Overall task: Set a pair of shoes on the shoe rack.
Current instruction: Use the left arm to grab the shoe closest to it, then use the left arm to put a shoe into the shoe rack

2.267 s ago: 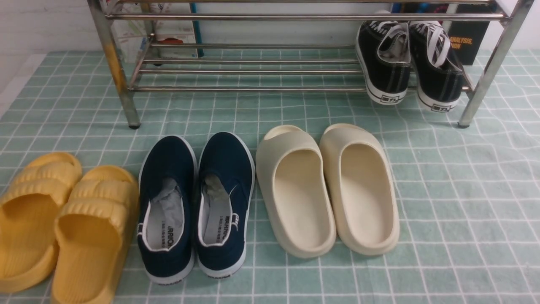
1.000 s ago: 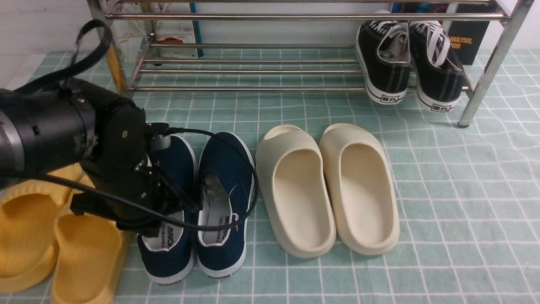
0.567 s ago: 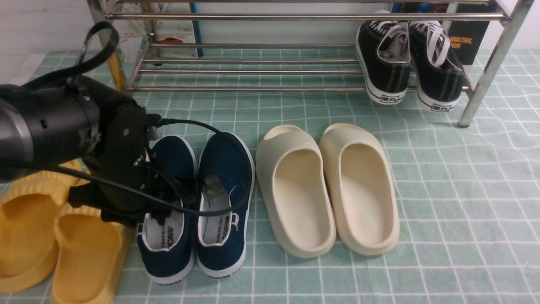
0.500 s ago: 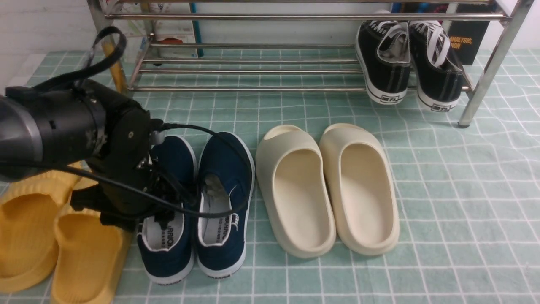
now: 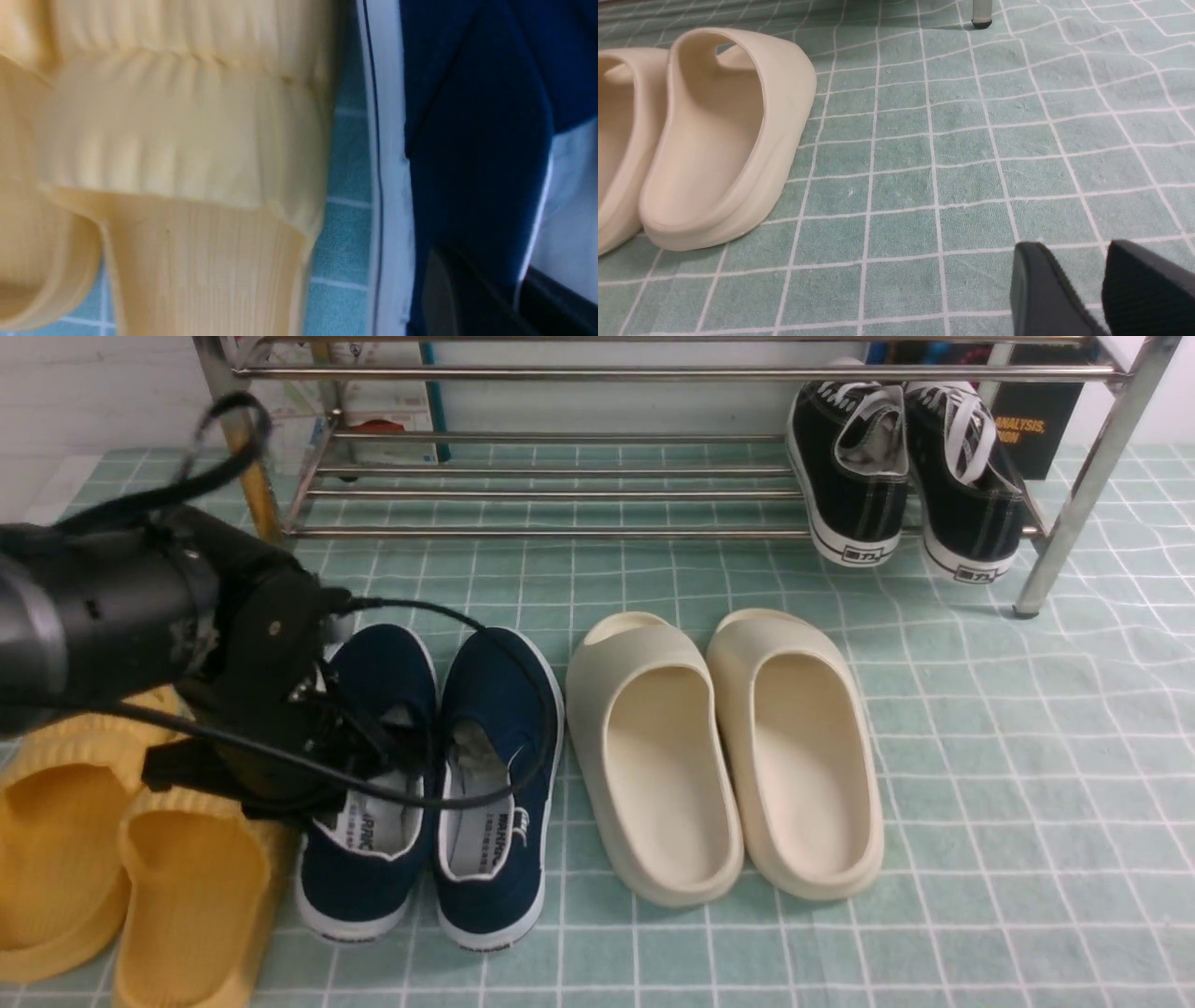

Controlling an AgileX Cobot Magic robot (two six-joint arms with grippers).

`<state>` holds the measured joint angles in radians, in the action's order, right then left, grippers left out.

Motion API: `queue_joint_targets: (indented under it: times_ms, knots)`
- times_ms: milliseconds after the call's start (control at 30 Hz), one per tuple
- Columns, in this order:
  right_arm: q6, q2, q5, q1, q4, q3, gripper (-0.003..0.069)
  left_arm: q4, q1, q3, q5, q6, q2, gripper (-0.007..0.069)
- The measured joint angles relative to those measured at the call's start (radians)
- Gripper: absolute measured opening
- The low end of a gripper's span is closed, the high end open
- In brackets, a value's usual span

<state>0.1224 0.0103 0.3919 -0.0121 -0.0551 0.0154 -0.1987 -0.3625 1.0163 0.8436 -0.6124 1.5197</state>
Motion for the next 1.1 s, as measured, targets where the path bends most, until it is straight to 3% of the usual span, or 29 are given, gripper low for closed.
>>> queue_joint_targets:
  times_ms: [167, 333, 733, 1100]
  knots:
    - [0.000, 0.000, 0.000, 0.000, 0.000, 0.000, 0.0239, -0.010, 0.000, 0.009, 0.001, 0.047, -0.118, 0.0019]
    - [0.000, 0.000, 0.000, 0.000, 0.000, 0.000, 0.0239, -0.013, 0.000, 0.092, -0.026, 0.129, -0.085, 0.0019]
    - [0.000, 0.000, 0.000, 0.000, 0.000, 0.000, 0.0239, -0.084, 0.009, 0.622, 0.028, 0.153, 0.356, 0.0019]
    - [0.000, 0.000, 0.000, 0.000, 0.000, 0.000, 0.0239, -0.062, 0.130, 0.941, 0.076, 0.153, 0.609, 0.0019]
